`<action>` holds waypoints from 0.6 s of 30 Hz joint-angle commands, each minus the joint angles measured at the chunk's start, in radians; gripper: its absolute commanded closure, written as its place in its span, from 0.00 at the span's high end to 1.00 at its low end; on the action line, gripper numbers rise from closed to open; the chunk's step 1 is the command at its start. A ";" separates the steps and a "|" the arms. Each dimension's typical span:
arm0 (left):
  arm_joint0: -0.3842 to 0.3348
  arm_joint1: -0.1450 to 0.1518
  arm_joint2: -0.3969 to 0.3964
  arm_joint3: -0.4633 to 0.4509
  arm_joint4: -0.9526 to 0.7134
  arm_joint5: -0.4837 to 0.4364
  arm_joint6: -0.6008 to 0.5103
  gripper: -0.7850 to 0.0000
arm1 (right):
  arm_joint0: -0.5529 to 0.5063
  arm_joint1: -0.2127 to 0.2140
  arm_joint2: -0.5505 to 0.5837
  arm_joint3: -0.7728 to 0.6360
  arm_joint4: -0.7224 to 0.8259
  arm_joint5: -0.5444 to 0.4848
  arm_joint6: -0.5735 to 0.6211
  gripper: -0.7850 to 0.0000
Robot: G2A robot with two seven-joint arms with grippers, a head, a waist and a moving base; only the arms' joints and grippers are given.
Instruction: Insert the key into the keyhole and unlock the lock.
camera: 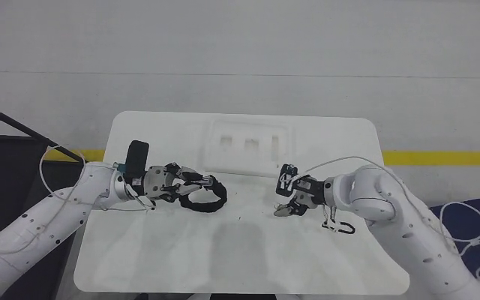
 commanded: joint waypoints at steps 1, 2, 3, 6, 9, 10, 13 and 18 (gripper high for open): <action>-0.001 -0.001 0.001 0.001 0.001 0.000 0.000 0.00 | 0.014 -0.005 -0.028 0.015 -0.029 -0.019 0.005 1.00; -0.001 -0.001 0.001 0.001 0.001 0.000 0.000 0.00 | 0.020 -0.007 -0.042 0.022 -0.043 -0.023 0.004 1.00; -0.001 -0.001 0.001 0.001 0.001 0.000 0.000 0.00 | 0.025 -0.010 -0.053 0.029 -0.056 -0.026 0.002 1.00; -0.001 -0.001 0.001 0.001 0.001 0.000 0.000 0.00 | 0.040 -0.017 -0.082 0.047 -0.093 -0.036 -0.010 1.00; -0.001 -0.001 0.001 0.001 0.001 0.000 0.000 0.00 | 0.051 -0.023 -0.107 0.062 -0.127 -0.036 -0.021 0.93; -0.001 -0.001 0.001 0.001 0.001 0.000 0.000 0.00 | 0.055 -0.025 -0.115 0.067 -0.135 -0.039 -0.022 0.92; -0.001 -0.001 0.001 0.001 0.001 0.000 0.000 0.00 | 0.066 -0.032 -0.142 0.077 -0.161 -0.045 -0.022 0.87; -0.001 -0.001 0.001 0.001 0.001 0.000 0.000 0.00 | 0.080 -0.044 -0.190 0.095 -0.215 -0.051 -0.019 0.81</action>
